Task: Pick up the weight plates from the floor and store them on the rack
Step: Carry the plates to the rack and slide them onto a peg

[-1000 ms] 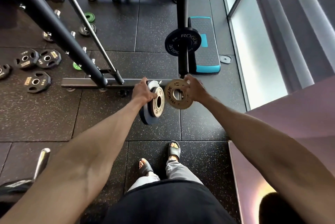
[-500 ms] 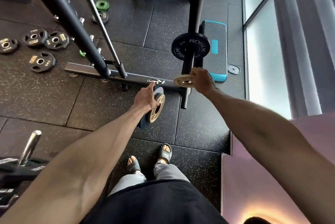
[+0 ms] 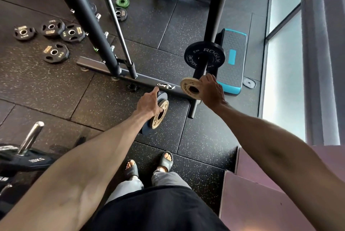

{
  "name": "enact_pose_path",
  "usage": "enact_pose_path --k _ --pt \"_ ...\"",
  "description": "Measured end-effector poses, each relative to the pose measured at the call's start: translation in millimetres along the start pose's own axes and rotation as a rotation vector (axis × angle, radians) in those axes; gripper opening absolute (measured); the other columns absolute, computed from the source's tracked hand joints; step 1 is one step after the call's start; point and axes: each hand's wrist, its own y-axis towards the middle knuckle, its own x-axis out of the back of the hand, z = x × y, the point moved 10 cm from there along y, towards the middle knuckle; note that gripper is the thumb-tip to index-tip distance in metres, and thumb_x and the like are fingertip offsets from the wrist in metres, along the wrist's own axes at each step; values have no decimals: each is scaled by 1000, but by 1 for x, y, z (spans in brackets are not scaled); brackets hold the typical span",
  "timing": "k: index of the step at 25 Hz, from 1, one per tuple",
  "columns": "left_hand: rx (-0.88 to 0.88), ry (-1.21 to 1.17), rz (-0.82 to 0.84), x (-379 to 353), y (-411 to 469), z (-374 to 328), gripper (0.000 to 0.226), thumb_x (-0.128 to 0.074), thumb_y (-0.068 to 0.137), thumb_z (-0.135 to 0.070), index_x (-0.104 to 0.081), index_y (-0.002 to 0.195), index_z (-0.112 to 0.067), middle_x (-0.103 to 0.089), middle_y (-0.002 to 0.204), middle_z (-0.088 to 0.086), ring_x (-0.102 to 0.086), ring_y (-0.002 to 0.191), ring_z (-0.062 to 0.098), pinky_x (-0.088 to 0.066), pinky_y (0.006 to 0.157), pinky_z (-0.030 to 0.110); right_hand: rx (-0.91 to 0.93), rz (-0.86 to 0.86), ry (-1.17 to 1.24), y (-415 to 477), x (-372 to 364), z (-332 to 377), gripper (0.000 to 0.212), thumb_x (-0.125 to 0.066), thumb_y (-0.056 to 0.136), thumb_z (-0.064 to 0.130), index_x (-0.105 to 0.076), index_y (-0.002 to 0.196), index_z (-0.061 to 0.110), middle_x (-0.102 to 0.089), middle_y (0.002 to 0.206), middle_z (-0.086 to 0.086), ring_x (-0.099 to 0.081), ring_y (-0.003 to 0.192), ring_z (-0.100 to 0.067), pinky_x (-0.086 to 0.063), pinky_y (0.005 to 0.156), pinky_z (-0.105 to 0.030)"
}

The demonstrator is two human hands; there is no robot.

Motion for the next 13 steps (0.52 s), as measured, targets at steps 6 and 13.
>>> enact_pose_path --k 6,13 --pt "14 11 -2 -6 1 -4 69 -85 74 -20 -43 127 -8 -72 99 18 -71 79 31 -52 60 30 12 -34 -165 36 8 -8 12 -57 89 -3 -62 100 -1 -61 104 -18 -58 97 -34 -57 71 -47" --pt "38 -13 -37 -3 8 -1 69 -86 73 -20 -44 126 -7 -72 96 19 -71 78 33 -58 69 38 -174 32 -339 109 22 -45 25 -52 94 -2 -64 114 -8 -58 125 -25 -58 114 -41 -52 88 -46"
